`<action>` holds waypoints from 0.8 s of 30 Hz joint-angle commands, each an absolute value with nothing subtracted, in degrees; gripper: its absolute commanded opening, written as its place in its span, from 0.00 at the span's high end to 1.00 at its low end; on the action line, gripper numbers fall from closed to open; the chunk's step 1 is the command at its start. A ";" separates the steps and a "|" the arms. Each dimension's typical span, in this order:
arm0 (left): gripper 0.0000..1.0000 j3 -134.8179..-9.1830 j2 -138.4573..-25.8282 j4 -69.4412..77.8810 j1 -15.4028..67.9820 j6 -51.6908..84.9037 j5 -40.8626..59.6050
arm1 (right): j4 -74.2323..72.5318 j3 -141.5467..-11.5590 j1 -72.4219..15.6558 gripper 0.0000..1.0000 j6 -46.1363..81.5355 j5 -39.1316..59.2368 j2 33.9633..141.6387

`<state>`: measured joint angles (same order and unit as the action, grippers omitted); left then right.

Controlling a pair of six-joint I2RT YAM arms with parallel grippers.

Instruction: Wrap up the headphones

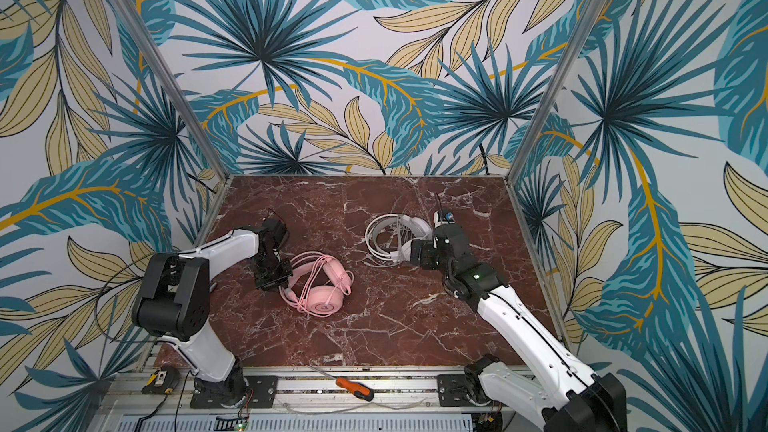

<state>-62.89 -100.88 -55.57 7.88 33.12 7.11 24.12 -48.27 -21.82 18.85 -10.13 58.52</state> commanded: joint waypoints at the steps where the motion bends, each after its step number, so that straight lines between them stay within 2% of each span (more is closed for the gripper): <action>1: 0.81 -66.01 -105.44 -50.37 4.77 31.14 1.23 | 27.92 -45.45 -19.19 0.00 18.84 -7.11 55.49; 8: 0.82 -72.93 -111.83 -49.40 2.26 30.84 1.51 | 28.02 -42.37 -17.40 0.00 18.06 -9.81 51.42; 24: 0.86 -83.86 -118.61 -48.25 0.20 33.70 0.01 | 27.15 -42.56 -15.07 0.00 18.60 -8.53 53.36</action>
<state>-82.87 -115.02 -59.02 1.32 31.97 5.08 27.11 -43.64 -15.66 18.79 -9.15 52.75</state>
